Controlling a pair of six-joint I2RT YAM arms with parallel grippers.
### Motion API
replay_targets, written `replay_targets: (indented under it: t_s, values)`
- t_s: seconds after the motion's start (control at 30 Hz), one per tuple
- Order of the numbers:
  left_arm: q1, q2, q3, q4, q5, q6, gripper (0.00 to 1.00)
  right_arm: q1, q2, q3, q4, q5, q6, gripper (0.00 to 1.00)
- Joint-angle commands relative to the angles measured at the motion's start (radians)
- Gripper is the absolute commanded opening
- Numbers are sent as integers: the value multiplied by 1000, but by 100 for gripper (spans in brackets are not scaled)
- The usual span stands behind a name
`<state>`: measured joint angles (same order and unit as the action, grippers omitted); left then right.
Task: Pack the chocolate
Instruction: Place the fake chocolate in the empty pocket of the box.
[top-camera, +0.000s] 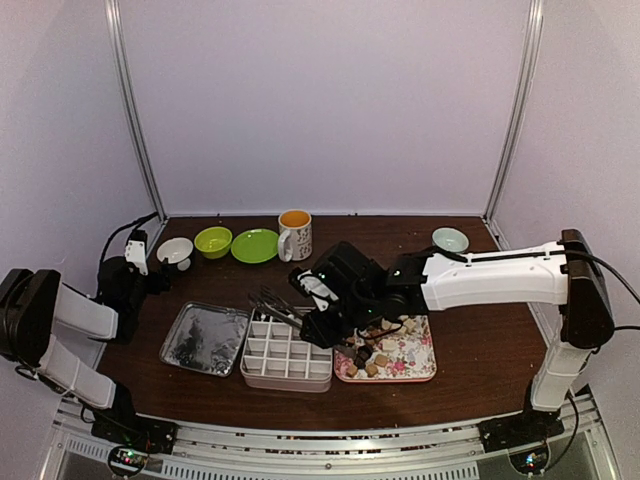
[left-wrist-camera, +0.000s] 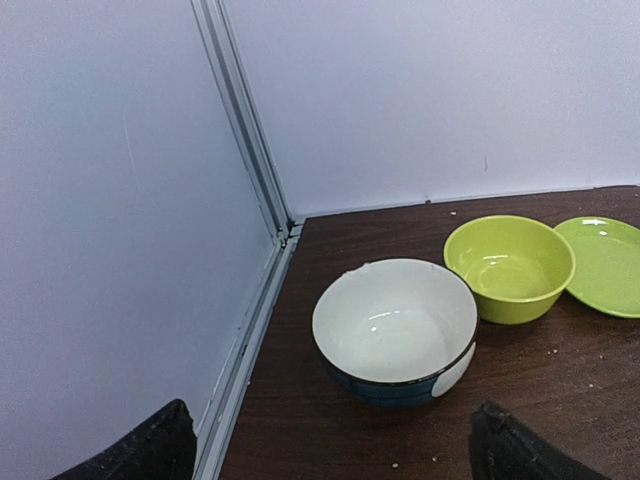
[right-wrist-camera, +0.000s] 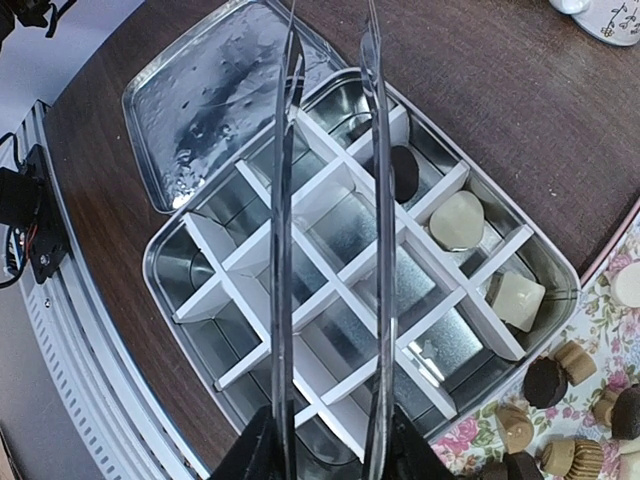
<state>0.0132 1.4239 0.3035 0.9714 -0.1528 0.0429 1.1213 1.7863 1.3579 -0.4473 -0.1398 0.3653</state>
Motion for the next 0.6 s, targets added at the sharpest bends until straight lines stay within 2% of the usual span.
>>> replay_targets:
  t_s: [0.0,0.57]
  values:
    - [7,1,22,53,-2,-7,98,4,-4,44,-5,31,-8,33]
    - [6,1,22,53,-2,-6,98,4,-285,-87,-98,119,0,31]
